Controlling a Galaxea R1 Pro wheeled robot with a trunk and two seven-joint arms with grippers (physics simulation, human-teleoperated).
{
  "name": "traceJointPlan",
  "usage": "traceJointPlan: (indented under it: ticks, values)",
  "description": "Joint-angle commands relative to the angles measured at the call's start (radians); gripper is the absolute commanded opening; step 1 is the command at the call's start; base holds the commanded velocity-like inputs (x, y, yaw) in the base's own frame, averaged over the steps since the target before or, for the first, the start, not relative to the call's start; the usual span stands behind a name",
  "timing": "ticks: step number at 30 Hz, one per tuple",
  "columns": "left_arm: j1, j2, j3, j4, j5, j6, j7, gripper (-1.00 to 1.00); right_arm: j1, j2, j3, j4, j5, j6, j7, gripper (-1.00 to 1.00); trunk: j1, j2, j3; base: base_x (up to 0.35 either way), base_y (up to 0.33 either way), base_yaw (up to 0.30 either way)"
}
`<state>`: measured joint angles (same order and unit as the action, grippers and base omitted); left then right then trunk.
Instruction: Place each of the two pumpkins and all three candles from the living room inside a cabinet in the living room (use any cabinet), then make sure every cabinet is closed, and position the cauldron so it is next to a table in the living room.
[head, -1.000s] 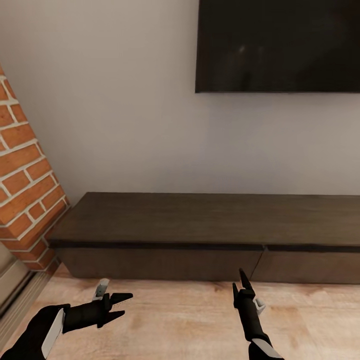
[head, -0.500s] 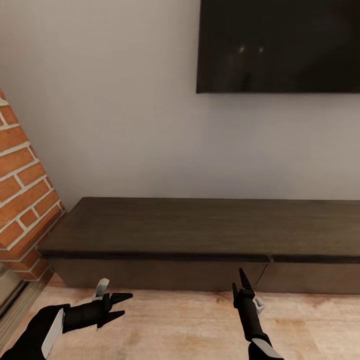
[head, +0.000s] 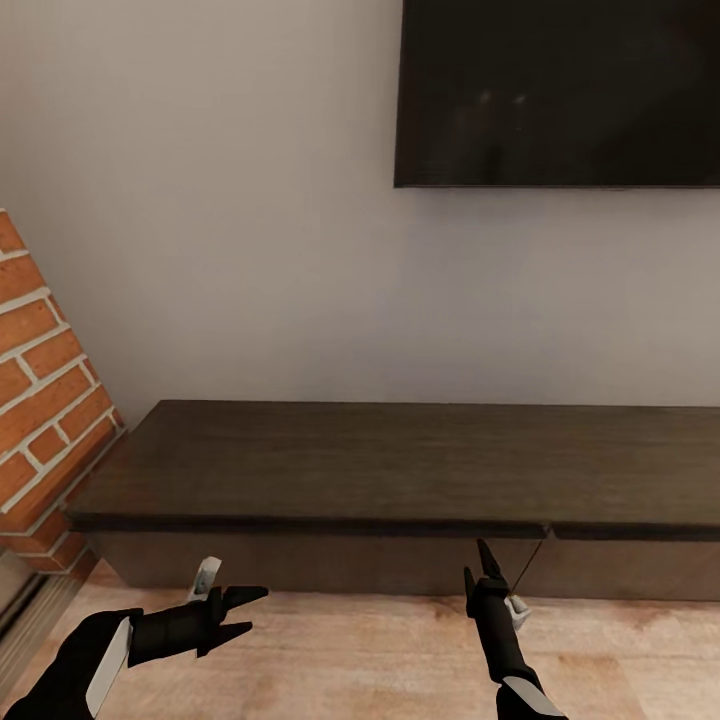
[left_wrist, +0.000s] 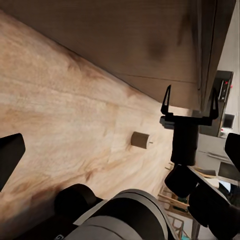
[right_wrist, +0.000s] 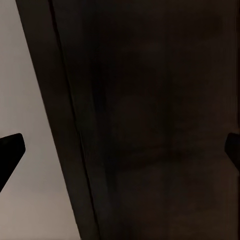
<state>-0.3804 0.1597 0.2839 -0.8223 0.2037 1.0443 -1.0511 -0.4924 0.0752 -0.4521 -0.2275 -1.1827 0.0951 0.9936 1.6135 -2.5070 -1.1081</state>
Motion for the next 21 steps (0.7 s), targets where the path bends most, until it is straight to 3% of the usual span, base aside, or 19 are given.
traceJointPlan:
  ticks: [1,5,8,14,21]
  values:
    - [0.000,-0.002,0.000,0.000,0.000,0.001,-0.003,1.00,0.000,0.000,0.000,0.000,0.000,0.000,-0.002,1.00,0.000,0.000,0.000,0.009,0.000,0.000]
    - [0.000,-0.007,-0.008,0.003,-0.002,0.003,-0.073,1.00,0.000,0.000,0.000,0.000,0.000,0.000,-0.006,1.00,0.000,0.000,0.000,0.004,0.000,0.000]
    - [0.000,-0.006,-0.034,0.007,-0.002,0.003,-0.136,1.00,0.000,0.000,0.001,0.000,0.000,0.001,-0.007,1.00,0.000,0.000,0.000,0.000,0.000,0.000]
    - [-0.001,-0.003,-0.092,0.037,-0.004,0.002,-0.166,1.00,0.000,0.000,0.001,-0.001,0.000,0.002,-0.007,1.00,0.001,-0.001,-0.012,0.000,0.000,0.000]
    - [-0.001,0.003,-0.102,0.111,-0.007,-0.001,-0.207,1.00,0.000,0.000,0.001,-0.001,0.001,0.001,-0.007,1.00,0.001,-0.001,-0.012,0.000,0.000,0.000]
